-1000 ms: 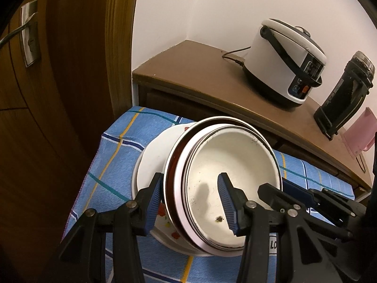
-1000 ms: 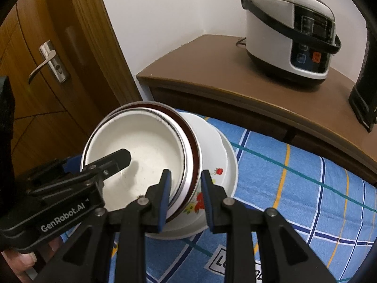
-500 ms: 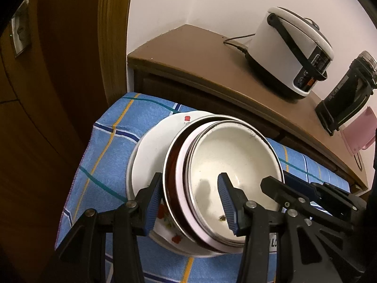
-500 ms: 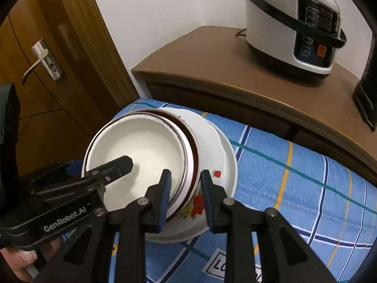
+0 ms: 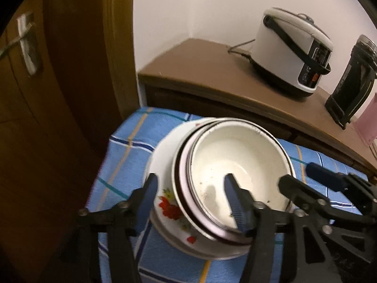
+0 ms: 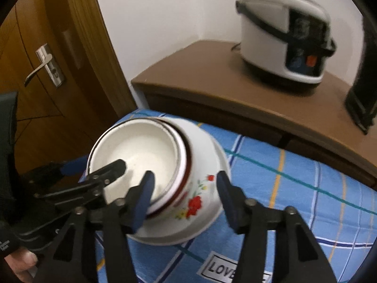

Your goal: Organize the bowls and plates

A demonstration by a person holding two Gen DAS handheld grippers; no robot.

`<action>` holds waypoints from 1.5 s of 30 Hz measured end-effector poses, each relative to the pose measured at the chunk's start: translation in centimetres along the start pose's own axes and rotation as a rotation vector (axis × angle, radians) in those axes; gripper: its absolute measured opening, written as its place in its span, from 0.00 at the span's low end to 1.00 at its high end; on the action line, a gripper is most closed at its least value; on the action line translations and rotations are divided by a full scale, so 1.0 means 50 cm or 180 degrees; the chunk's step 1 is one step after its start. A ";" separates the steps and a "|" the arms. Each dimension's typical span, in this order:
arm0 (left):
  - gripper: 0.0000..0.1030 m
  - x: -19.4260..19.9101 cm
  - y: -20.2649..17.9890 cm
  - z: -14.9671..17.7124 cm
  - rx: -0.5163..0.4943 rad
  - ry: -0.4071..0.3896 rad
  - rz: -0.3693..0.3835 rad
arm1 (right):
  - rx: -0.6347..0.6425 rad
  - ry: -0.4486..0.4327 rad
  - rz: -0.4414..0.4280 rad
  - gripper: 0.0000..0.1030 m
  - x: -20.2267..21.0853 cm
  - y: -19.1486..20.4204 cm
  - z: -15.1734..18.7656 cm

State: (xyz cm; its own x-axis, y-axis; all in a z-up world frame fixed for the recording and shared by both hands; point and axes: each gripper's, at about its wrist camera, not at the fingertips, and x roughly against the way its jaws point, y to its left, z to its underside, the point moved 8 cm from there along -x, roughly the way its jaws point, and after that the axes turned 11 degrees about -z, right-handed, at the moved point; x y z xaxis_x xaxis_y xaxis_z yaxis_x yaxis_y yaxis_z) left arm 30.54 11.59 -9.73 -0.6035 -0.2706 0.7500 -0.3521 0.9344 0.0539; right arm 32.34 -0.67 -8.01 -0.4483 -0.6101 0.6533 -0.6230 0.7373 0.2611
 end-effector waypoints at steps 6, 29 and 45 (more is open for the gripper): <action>0.63 0.092 -0.004 -0.008 0.0015 -0.0389 0.0119 | 0.0134 -0.0492 0.0324 0.65 0.114 0.000 0.002; 0.75 0.292 -0.083 0.027 -0.0118 -0.1065 0.0504 | 0.0279 -0.1280 0.0886 0.87 0.389 -0.006 0.064; 0.75 0.314 -0.127 0.039 -0.0260 -0.1119 0.0516 | 0.0207 -0.1322 0.0925 0.88 0.425 -0.031 0.082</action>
State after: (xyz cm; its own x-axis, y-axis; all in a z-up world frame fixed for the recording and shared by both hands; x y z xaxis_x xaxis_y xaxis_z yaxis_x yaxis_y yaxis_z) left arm 21.90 0.95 0.41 -0.8597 -0.1675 0.4825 -0.1826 0.9831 0.0161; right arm 21.17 -15.99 2.54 -0.8177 -0.4561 0.3512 -0.4675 0.8821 0.0571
